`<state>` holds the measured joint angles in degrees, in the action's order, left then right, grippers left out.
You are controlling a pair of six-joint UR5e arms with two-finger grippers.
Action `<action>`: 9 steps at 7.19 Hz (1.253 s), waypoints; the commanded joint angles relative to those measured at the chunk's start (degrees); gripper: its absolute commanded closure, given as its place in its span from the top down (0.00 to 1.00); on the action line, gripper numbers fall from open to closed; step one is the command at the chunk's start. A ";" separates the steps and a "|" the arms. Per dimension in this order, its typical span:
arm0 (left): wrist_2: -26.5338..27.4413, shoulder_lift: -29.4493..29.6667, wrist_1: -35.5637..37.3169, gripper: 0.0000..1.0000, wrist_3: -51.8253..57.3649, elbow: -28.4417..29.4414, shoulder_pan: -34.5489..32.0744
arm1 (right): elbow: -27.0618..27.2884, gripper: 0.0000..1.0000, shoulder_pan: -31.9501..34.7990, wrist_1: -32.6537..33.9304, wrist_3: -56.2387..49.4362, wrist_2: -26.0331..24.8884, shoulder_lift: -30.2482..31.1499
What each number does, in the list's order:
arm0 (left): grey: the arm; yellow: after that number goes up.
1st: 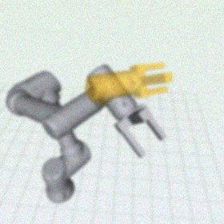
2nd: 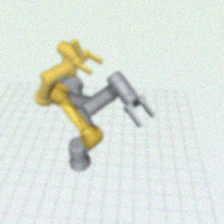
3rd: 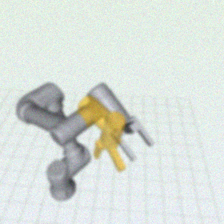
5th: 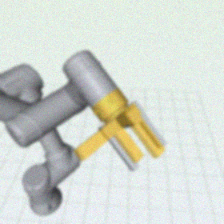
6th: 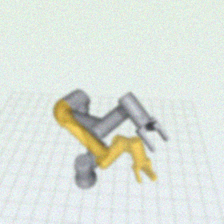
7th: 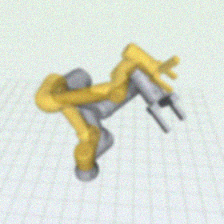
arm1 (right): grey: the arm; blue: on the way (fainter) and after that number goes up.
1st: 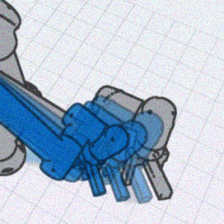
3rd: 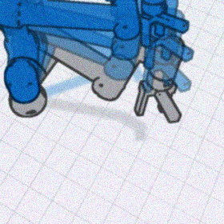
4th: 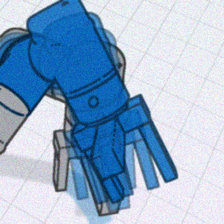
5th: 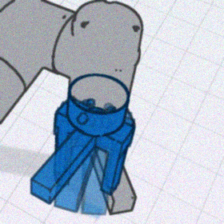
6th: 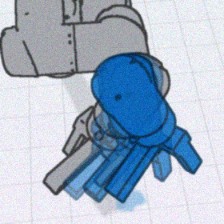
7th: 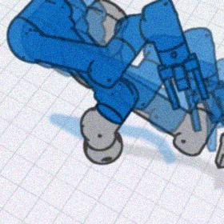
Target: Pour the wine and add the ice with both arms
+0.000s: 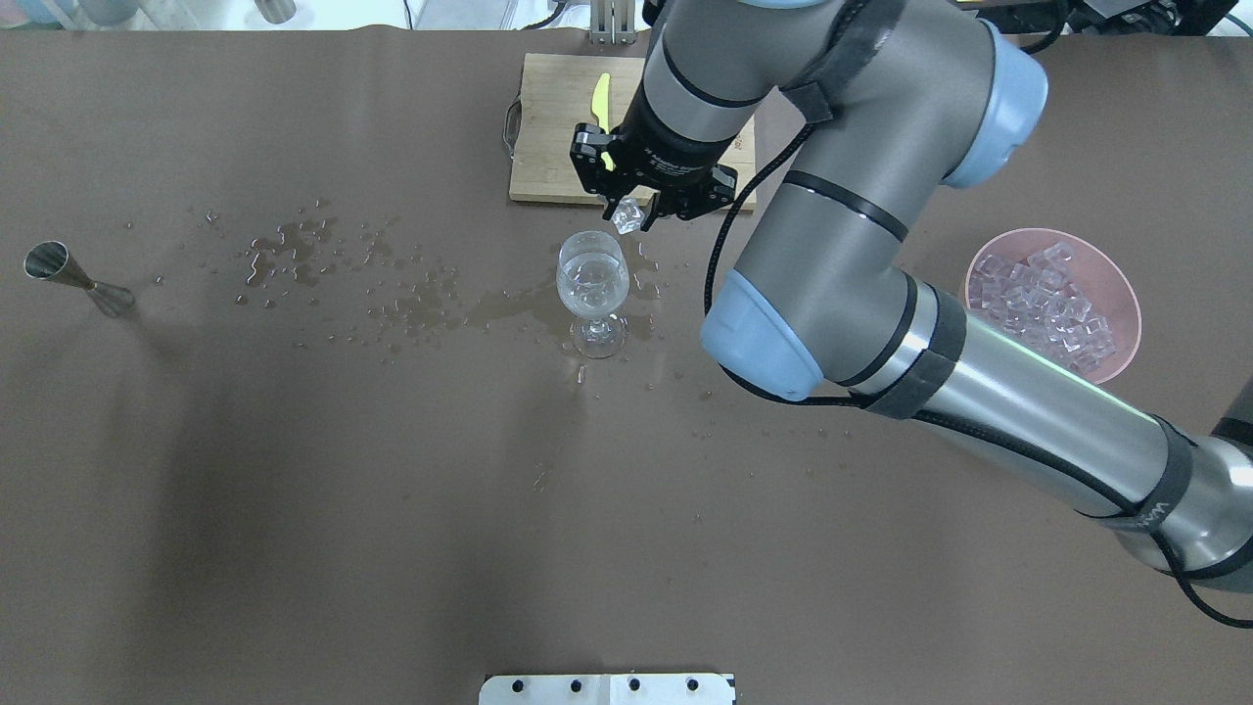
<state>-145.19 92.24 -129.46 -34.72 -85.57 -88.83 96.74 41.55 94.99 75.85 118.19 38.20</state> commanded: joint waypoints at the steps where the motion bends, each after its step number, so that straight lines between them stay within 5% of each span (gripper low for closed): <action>1: 0.00 0.04 0.00 0.98 0.00 -0.04 -0.03 | -3.12 0.00 -1.46 -3.91 1.92 -1.21 -1.38; 2: 0.00 0.04 0.00 0.98 0.00 -0.04 0.06 | -3.66 0.00 -1.82 -6.11 3.16 -1.99 -1.38; 3: 0.00 0.04 0.00 0.98 0.00 0.14 0.06 | -3.75 0.10 -2.00 -6.13 3.34 -2.26 -1.38; 4: 0.00 0.04 0.00 0.98 0.09 0.49 0.06 | -3.67 0.99 -2.00 -6.05 4.56 -3.40 -1.20; 7: 0.00 0.39 0.00 0.98 0.26 1.01 0.06 | -2.88 1.00 -1.91 -6.05 3.87 -3.33 -0.33; 9: 0.09 2.14 0.35 0.98 0.26 2.59 0.23 | 6.47 1.00 0.36 -5.87 -1.18 -2.36 10.07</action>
<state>-145.14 93.19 -129.31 -34.48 -84.13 -88.68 97.75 40.34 89.02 78.39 115.25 41.96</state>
